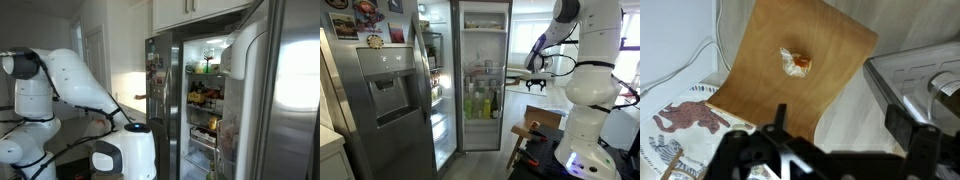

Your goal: Take the packet from the door of the refrigerator and place it on the chair

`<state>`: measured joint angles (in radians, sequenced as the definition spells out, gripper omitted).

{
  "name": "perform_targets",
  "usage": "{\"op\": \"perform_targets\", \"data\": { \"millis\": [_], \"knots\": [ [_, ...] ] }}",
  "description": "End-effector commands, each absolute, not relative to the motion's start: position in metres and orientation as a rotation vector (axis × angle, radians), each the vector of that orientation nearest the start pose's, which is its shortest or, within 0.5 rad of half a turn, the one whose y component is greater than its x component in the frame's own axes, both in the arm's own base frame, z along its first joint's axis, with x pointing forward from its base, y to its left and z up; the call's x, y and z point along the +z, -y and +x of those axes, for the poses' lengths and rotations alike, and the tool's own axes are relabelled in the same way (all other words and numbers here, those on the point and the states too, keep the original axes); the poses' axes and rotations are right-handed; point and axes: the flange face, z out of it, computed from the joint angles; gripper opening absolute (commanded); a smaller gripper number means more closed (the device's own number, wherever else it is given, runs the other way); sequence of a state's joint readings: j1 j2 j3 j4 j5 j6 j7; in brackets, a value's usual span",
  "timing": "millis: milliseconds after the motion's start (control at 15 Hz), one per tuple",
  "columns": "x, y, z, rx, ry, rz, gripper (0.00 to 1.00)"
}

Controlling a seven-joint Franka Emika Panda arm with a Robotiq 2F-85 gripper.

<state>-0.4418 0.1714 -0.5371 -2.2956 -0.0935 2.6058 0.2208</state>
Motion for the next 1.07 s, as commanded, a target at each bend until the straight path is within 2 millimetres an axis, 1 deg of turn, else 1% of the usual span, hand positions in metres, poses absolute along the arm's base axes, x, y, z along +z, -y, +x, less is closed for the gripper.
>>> {"op": "perform_targets", "data": {
  "millis": [0,67,267,1000],
  "knots": [
    [0.325,0.423,0.297,-0.113,-1.698,-2.844,1.0],
    [0.314,0.439,0.303,-0.139,-1.71,-2.848,1.0],
    [0.323,0.432,0.3,-0.13,-1.699,-2.848,1.0],
    [0.32,0.43,0.299,-0.12,-1.696,-2.847,1.0]
  ]
}}
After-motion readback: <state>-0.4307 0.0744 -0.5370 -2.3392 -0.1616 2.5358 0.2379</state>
